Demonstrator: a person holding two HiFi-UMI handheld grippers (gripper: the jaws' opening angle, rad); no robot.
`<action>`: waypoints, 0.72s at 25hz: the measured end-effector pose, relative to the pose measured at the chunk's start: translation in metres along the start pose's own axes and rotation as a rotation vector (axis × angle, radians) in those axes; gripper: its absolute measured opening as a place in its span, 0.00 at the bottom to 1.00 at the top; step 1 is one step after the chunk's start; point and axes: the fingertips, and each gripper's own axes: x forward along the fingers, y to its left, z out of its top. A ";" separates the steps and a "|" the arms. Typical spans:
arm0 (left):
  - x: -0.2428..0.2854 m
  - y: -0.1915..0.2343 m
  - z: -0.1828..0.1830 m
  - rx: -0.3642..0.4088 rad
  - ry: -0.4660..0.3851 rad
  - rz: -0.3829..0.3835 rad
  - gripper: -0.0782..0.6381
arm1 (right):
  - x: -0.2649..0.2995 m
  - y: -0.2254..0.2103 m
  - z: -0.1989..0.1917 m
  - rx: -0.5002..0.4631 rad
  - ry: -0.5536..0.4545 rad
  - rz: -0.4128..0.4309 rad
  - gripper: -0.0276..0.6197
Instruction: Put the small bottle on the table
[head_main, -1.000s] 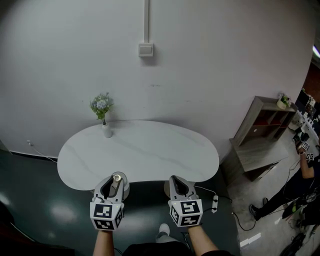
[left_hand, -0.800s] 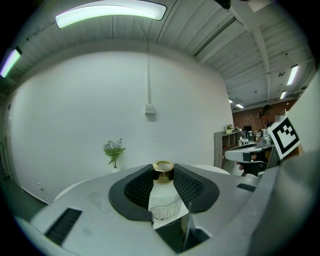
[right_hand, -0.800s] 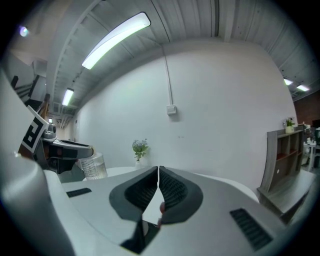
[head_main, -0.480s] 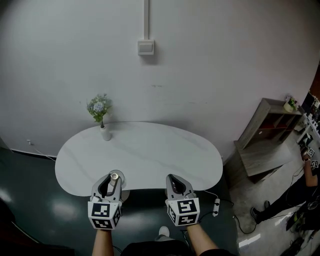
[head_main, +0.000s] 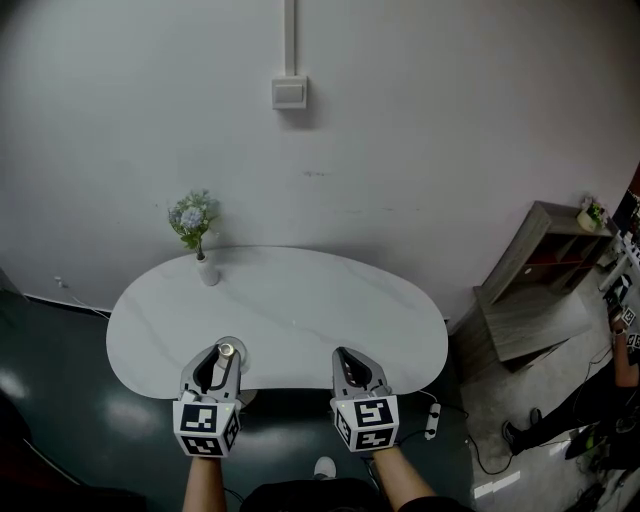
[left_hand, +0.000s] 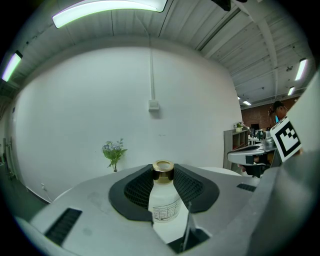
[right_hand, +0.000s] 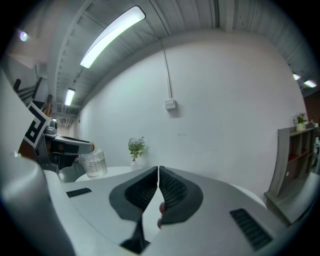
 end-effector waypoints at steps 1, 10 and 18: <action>0.002 -0.001 0.001 0.001 0.000 0.004 0.28 | 0.002 -0.002 0.000 0.000 0.001 0.003 0.15; 0.009 -0.011 0.010 0.012 -0.006 0.038 0.28 | 0.008 -0.015 0.003 -0.003 -0.006 0.045 0.15; 0.011 -0.019 0.013 0.023 0.002 0.041 0.28 | 0.006 -0.021 0.005 -0.011 -0.013 0.055 0.15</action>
